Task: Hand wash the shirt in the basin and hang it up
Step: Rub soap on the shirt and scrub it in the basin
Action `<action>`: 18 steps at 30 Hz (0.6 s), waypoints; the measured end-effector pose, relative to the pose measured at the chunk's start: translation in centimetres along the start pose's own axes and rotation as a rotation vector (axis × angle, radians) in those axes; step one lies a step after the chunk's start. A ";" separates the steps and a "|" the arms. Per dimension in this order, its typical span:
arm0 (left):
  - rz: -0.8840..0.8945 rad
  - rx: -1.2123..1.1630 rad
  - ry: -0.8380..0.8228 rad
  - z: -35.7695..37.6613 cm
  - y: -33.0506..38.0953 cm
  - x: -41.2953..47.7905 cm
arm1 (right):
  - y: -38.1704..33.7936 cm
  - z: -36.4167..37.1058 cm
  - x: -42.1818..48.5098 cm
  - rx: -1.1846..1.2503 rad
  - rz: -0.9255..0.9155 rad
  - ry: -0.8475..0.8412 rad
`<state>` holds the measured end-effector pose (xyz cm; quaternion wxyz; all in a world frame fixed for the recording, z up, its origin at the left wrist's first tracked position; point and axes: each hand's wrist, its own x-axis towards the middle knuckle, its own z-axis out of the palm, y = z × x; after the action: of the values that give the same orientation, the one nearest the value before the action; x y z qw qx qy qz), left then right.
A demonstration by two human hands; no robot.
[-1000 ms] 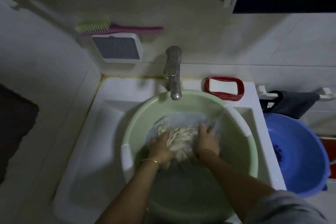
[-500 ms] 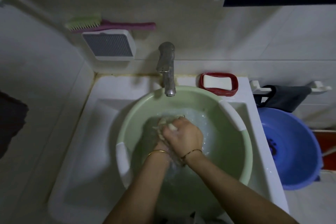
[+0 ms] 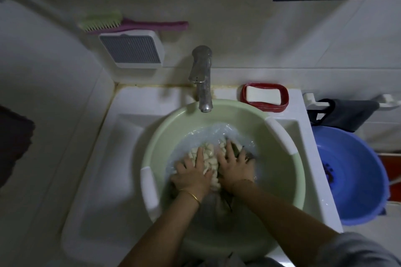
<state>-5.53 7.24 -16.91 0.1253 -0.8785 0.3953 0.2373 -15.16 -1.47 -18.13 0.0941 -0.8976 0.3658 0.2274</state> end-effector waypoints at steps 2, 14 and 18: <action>0.042 0.057 0.028 1.1 -0.4 0.7 | 1.3 -0.1 0.5 -0.108 -0.072 0.005; -0.336 -2.204 -0.355 -4.7 -0.7 2.2 | -2.1 -5.3 -1.8 0.868 0.038 0.358; -0.178 -2.193 -0.391 -6.0 -0.1 1.5 | -3.8 -8.3 -4.4 0.734 -0.106 0.666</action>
<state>-2.68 3.88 -12.60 -0.6410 -0.4863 -0.1189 0.5818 -12.42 1.16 -8.76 0.2933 -0.8464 0.3859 -0.2205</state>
